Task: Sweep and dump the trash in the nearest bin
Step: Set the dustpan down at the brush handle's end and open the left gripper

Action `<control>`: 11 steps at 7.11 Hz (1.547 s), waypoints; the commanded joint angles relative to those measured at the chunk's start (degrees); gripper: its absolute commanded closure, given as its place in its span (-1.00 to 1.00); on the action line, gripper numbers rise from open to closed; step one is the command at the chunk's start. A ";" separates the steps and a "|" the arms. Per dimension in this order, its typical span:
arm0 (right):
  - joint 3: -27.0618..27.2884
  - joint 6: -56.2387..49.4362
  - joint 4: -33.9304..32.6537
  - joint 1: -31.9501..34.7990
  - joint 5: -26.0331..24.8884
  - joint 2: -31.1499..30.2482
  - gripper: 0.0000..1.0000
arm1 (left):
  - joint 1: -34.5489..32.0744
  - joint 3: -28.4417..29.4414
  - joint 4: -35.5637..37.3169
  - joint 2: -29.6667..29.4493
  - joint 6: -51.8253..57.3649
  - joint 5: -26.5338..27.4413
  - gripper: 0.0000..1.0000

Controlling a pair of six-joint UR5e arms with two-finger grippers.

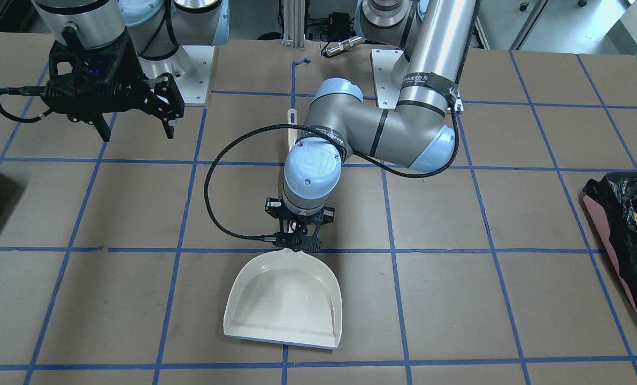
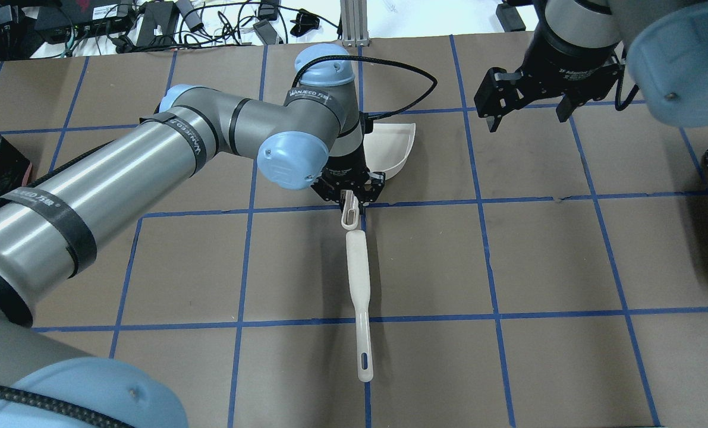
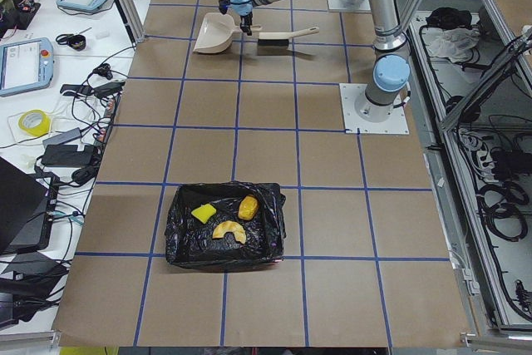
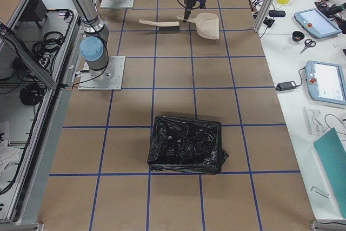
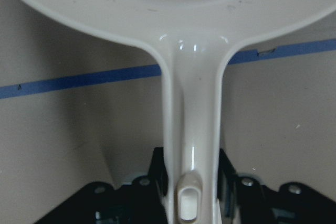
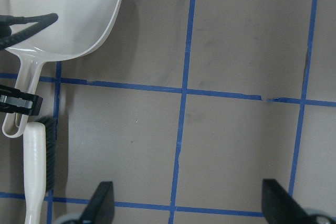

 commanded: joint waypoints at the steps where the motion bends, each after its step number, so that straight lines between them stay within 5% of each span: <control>1: 0.05 -0.10 -0.07 0.00 -0.21 0.03 -1.00 | -0.32 0.15 0.37 -0.61 -0.27 -0.08 1.00; 4: 0.05 -0.19 -0.07 -0.09 -0.39 0.03 -1.00 | -1.21 0.15 0.99 -1.14 -1.59 0.00 0.92; 5: 0.05 -0.19 -0.07 -0.09 -0.39 0.03 -1.00 | -1.21 0.06 0.90 -1.14 -2.02 0.00 -0.83; 6: 0.14 -0.19 -0.07 0.00 -0.39 0.03 -1.00 | -1.21 0.15 0.90 -0.97 -2.81 -0.08 -1.00; 11: -0.21 -0.45 -1.03 -0.09 -0.04 0.03 -1.00 | 5.17 2.07 0.20 5.61 -1.42 5.37 -1.00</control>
